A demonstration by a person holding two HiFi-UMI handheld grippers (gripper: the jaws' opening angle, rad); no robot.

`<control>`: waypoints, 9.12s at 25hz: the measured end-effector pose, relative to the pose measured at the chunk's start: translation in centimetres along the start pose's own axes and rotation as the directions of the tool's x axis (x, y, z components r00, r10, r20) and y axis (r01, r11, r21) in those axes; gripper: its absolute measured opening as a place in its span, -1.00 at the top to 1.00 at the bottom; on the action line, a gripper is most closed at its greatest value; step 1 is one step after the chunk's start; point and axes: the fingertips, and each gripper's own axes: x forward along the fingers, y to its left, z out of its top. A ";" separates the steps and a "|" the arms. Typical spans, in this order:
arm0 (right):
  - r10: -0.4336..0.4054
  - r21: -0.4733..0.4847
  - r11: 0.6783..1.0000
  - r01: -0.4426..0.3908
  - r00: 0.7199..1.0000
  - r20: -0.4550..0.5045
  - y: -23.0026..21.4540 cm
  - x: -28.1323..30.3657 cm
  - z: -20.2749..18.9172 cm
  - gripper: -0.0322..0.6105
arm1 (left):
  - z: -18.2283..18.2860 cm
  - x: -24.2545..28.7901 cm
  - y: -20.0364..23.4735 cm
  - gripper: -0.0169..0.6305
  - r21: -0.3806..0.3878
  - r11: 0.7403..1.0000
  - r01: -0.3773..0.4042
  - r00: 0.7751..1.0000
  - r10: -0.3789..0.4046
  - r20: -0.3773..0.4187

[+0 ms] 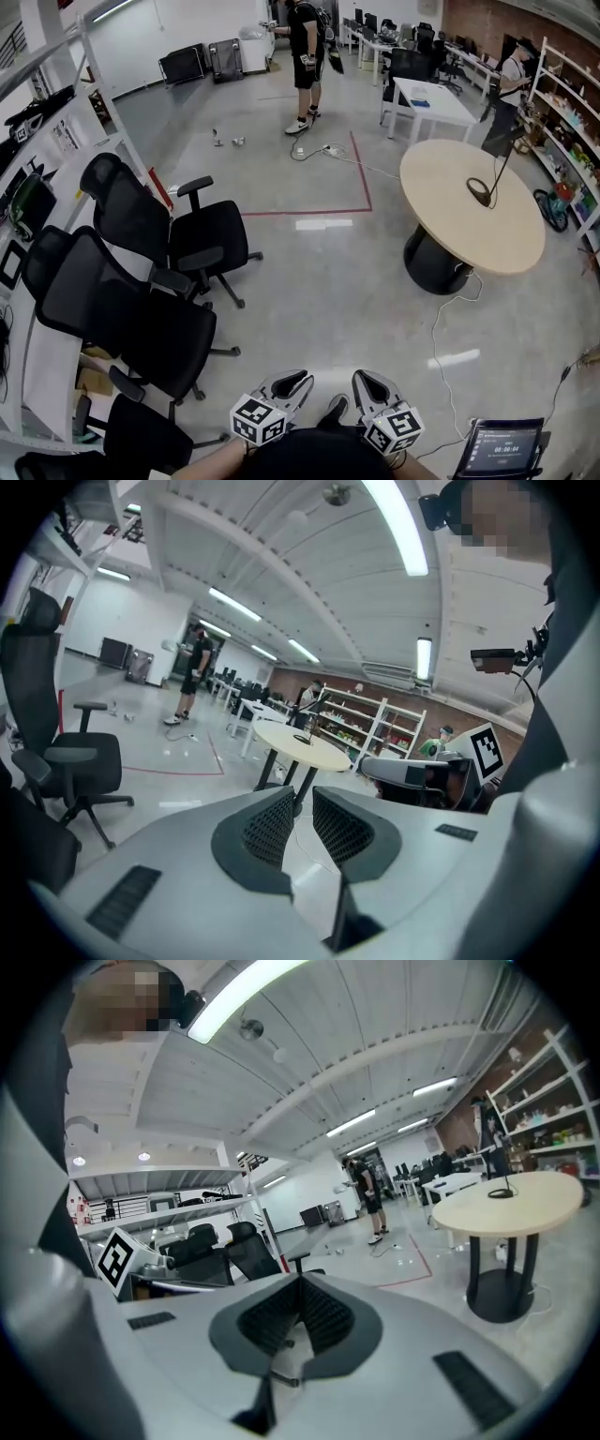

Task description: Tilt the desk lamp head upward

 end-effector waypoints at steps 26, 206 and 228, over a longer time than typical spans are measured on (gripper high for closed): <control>-0.121 0.079 0.989 0.121 0.993 -0.004 -15.6 8.7 7.0 0.88 | 7.9 16.3 6.2 0.74 -0.028 0.995 0.099 0.994 -0.100 -0.053; -0.971 0.267 -0.080 0.960 -0.135 0.198 -78.9 9.1 46.7 0.61 | 39.5 101.7 -3.9 0.51 -0.215 0.247 0.945 0.109 -0.857 -0.504; -0.986 0.236 -0.115 0.965 -0.141 0.094 -88.6 8.7 40.1 0.57 | 38.9 103.2 -6.8 0.51 -0.537 0.280 0.796 0.075 -0.926 -0.371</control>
